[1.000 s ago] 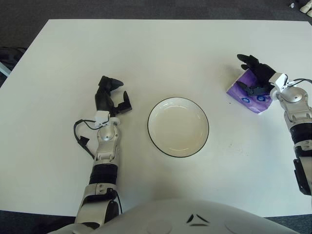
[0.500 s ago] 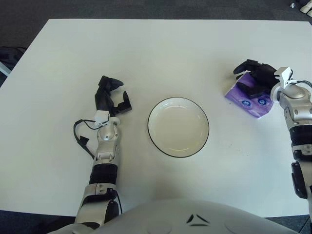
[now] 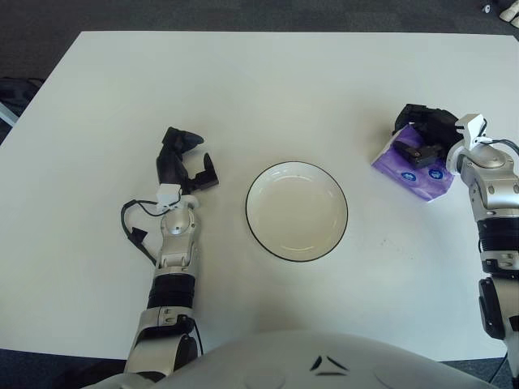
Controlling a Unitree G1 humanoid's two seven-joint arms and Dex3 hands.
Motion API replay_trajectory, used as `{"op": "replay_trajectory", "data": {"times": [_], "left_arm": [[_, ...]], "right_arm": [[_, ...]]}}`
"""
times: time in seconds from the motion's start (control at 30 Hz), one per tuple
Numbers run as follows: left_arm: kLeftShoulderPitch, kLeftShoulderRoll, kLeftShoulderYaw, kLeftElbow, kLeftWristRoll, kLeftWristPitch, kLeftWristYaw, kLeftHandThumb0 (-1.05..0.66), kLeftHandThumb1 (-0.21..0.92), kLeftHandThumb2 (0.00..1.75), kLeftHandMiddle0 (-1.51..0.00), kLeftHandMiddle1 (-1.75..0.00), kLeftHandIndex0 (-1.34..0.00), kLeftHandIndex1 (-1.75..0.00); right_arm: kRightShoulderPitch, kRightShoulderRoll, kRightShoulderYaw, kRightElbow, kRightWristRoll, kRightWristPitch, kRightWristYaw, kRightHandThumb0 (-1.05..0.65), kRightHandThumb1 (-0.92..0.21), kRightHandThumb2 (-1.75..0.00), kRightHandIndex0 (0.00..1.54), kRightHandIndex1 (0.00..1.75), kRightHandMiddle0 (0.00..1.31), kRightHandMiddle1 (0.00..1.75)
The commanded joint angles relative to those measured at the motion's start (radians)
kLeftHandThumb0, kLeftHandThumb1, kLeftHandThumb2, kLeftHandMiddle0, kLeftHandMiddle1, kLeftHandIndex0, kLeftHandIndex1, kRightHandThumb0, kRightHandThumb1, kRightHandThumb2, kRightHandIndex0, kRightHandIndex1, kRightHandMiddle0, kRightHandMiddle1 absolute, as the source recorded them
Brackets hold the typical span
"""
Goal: Put the tissue paper into the plate.
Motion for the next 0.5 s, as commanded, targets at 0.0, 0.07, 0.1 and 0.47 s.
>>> {"op": "replay_trajectory", "data": {"times": [0.0, 0.07, 0.1, 0.47], "left_arm": [[0.057, -0.002, 0.003, 0.034, -0.001, 0.015, -0.003, -0.01, 0.13, 1.50, -0.74, -1.64, -0.57, -1.75], [0.058, -0.003, 0.001, 0.033, -0.003, 0.012, -0.006, -0.01, 0.14, 1.49, -0.74, -1.63, -0.57, -1.75], [0.058, -0.004, 0.001, 0.033, -0.004, 0.011, -0.007, -0.01, 0.14, 1.49, -0.74, -1.63, -0.57, -1.75], [0.054, -0.005, 0.000, 0.038, 0.012, 0.010, 0.007, -0.01, 0.16, 1.46, -0.74, -1.61, -0.55, -1.75]], "right_arm": [[0.087, 0.049, -0.005, -0.042, 0.013, 0.100, -0.021, 0.00, 0.05, -1.69, 0.92, 1.62, 0.66, 1.75], [0.097, 0.064, -0.025, -0.060, 0.022, 0.096, -0.033, 0.00, 0.05, -1.70, 0.93, 1.63, 0.66, 1.75], [0.099, 0.068, -0.030, -0.064, 0.022, 0.095, -0.035, 0.00, 0.05, -1.70, 0.93, 1.63, 0.66, 1.75], [0.138, 0.127, -0.133, -0.215, 0.109, 0.113, -0.029, 0.00, 0.07, -1.73, 0.95, 1.65, 0.66, 1.75]]}}
